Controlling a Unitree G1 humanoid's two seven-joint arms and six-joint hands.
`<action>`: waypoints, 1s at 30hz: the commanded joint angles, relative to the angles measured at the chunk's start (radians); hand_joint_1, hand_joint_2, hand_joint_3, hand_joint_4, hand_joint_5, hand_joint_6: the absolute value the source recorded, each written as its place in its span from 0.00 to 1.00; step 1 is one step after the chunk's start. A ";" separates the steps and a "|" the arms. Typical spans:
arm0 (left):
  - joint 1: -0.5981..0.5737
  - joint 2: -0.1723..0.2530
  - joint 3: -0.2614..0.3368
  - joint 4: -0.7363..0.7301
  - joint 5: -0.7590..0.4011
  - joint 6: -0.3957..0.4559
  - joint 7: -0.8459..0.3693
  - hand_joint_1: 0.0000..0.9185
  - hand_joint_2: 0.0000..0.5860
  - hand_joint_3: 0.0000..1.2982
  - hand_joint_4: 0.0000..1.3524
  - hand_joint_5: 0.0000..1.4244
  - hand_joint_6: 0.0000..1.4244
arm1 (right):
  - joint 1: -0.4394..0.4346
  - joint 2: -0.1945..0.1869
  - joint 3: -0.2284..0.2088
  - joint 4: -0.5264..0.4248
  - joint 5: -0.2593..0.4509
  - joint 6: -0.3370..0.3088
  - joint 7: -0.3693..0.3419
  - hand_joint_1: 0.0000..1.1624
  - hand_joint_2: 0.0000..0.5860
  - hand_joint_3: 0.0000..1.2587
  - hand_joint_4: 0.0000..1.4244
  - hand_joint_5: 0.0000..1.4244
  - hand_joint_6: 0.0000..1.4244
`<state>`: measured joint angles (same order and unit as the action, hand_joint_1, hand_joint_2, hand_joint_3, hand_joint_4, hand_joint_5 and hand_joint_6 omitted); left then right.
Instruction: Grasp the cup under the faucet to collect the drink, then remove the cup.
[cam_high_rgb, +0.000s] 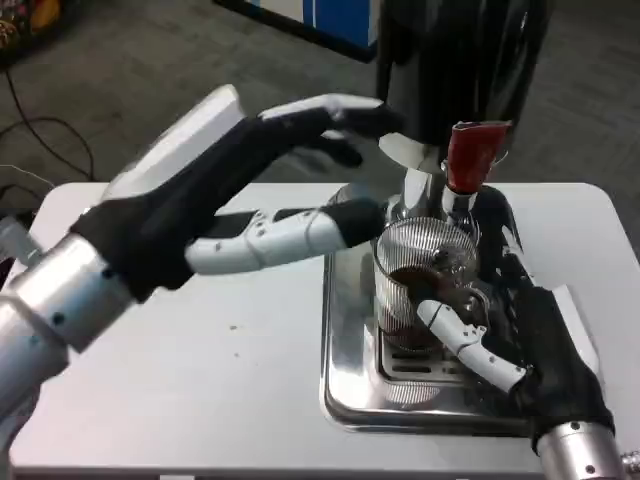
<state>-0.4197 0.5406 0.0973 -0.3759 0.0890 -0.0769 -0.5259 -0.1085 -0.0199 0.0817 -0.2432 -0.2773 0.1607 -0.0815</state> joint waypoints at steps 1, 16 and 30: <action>0.095 0.010 0.050 -0.044 0.008 -0.009 0.044 0.06 0.17 0.22 0.17 0.23 0.28 | 0.008 -0.004 -0.007 -0.005 0.017 -0.017 0.003 0.53 0.39 0.03 0.02 0.08 0.03; 0.379 0.006 0.184 -0.085 0.003 -0.048 0.114 0.08 0.18 0.22 0.17 0.23 0.27 | -0.002 -0.023 -0.018 0.012 0.055 -0.031 0.026 0.50 0.34 0.00 0.01 0.08 0.03; 0.564 -0.001 0.229 -0.089 -0.003 -0.064 0.134 0.08 0.20 0.22 0.18 0.23 0.27 | -0.039 0.002 0.006 0.103 0.033 -0.061 -0.018 0.52 0.33 0.00 0.00 0.05 0.00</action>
<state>0.1190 0.5390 0.3093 -0.4545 0.0882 -0.1247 -0.4009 -0.1328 -0.0269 0.0861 -0.1617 -0.2402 0.1267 -0.0787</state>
